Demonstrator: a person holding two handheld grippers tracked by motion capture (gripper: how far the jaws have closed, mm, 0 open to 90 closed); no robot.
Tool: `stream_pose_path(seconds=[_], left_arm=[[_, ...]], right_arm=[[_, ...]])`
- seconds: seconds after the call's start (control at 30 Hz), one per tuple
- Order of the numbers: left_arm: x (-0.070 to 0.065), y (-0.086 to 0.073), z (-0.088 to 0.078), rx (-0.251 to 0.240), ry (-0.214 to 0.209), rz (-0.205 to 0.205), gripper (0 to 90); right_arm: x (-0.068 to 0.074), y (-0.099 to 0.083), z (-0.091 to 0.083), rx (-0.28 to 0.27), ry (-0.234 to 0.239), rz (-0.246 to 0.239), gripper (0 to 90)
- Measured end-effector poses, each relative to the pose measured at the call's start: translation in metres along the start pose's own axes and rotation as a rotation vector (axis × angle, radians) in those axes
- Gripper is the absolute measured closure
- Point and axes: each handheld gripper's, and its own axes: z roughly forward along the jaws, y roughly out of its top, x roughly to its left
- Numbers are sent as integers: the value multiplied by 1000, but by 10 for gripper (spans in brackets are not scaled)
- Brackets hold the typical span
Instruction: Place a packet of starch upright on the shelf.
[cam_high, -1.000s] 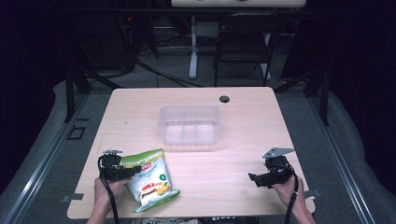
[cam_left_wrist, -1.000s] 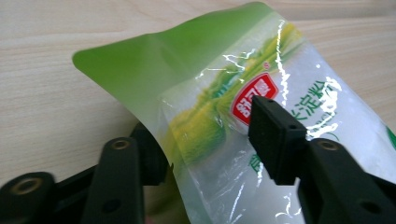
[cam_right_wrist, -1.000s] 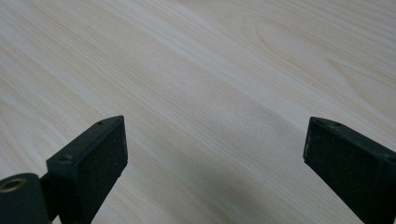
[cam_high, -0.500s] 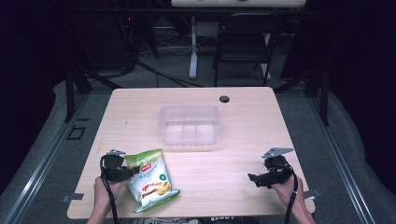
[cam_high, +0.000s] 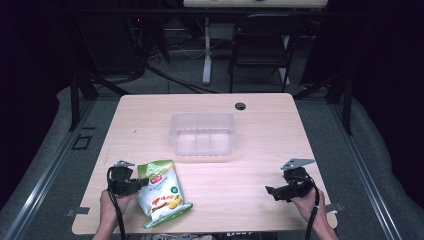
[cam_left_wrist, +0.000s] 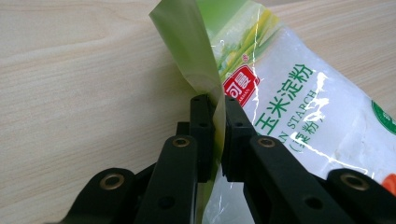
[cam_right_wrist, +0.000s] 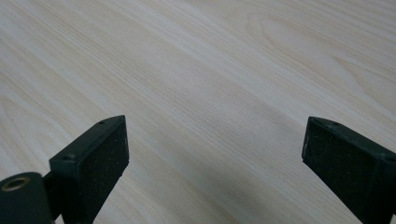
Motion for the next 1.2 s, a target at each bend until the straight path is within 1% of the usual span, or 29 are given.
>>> stream_pose_path(seconds=[0.13,0.2,0.27,0.37,0.6,0.7,0.73,0.93,0.97,1.1,1.13,1.2], left_arm=[[1,0,-1,-6,-6,2,851],[0,0,-2,-20,-6,1,848],[-1,0,-3,-23,-3,9,845],[-1,0,-5,-19,3,19,845],[-1,1,-11,-63,22,22,853],[-1,1,-15,-79,29,25,855],[-1,1,-16,-92,31,22,856],[-2,1,-20,-114,38,38,858],[-3,1,-21,-117,45,39,859],[-4,1,-24,-127,36,45,859],[-4,1,-24,-138,38,46,859],[-5,1,-25,-145,41,46,859]], right_arm=[[0,1,2,13,4,-7,70],[-1,1,2,9,6,-4,71],[0,1,2,6,4,0,71],[0,1,2,8,5,-10,72],[-1,0,1,7,2,-1,85],[0,1,0,4,-2,-6,86],[0,1,0,3,-1,-5,85],[0,1,1,10,-1,-3,86],[0,1,1,10,0,-2,86],[0,1,1,11,0,-2,86],[0,1,1,11,0,-2,86],[-1,1,1,13,0,-3,86]])
